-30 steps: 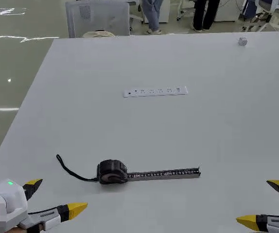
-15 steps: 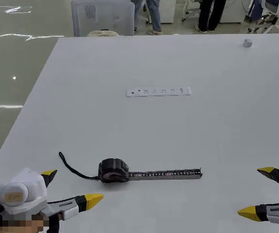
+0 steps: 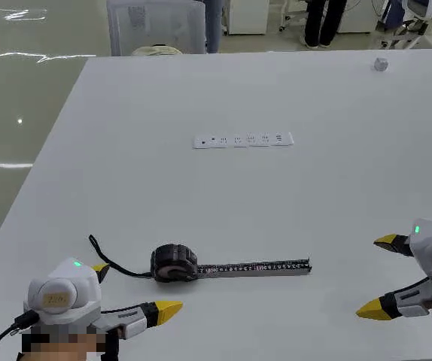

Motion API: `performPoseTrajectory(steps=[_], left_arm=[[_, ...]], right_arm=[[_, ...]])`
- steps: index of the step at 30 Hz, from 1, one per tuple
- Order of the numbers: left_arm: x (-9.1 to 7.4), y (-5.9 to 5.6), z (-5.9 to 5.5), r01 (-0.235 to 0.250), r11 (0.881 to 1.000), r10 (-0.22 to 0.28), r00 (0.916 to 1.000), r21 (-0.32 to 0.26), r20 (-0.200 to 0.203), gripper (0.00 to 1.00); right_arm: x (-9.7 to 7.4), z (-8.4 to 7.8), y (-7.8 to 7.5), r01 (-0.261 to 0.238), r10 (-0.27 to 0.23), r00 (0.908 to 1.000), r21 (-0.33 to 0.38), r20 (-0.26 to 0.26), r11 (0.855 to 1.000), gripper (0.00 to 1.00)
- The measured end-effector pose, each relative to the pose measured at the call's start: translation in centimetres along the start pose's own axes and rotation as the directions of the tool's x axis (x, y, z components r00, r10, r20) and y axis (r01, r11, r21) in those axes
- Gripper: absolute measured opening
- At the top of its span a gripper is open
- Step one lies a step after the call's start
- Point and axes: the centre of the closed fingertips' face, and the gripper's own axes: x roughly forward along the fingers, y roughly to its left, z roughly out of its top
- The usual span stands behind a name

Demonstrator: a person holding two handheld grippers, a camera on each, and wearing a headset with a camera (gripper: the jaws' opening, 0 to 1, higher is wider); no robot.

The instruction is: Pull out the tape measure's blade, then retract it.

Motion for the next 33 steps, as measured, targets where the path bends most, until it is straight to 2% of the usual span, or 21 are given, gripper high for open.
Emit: performPoseTrajectory(steps=[7, 9, 20, 24, 29, 33], left_arm=[[1.0, -0.6, 0.5, -0.05, 0.999, 0.05, 0.9987, 0.011, 0.012, 1.0], [1.2, -0.6, 0.3, -0.063, 0.997, 0.063, 0.998, 0.035, 0.004, 1.0], [1.9, 0.0, 0.3, -0.145, 0.989, 0.144, 0.9893, 0.009, 0.021, 1.0], [2.5, 0.1, 0.2, -0.172, 0.984, 0.171, 0.985, 0.045, 0.024, 1.0], [2.7, 0.4, 0.6, -0.197, 0.98, 0.195, 0.98, 0.029, 0.038, 1.0], [3.0, 0.1, 1.0, -0.197, 0.98, 0.197, 0.9794, 0.012, 0.046, 1.0]], right_arm=[[0.3, 1.3, -0.8, -0.042, 0.041, 0.9988, -0.049, -0.028, 0.998, 0.9], [0.5, 1.6, -1.0, -0.055, 0.053, 0.998, -0.058, -0.035, 0.997, 0.9], [1.8, 2.2, -1.3, -0.113, 0.104, 0.991, -0.112, -0.084, 0.987, 0.9], [2.8, 2.1, -1.7, -0.134, 0.123, 0.9878, -0.118, -0.096, 0.984, 0.9], [3.6, 2.4, -2.2, -0.161, 0.145, 0.9827, -0.143, -0.115, 0.977, 0.89], [4.3, 2.9, -2.7, -0.179, 0.158, 0.9788, -0.169, -0.13, 0.969, 0.88]])
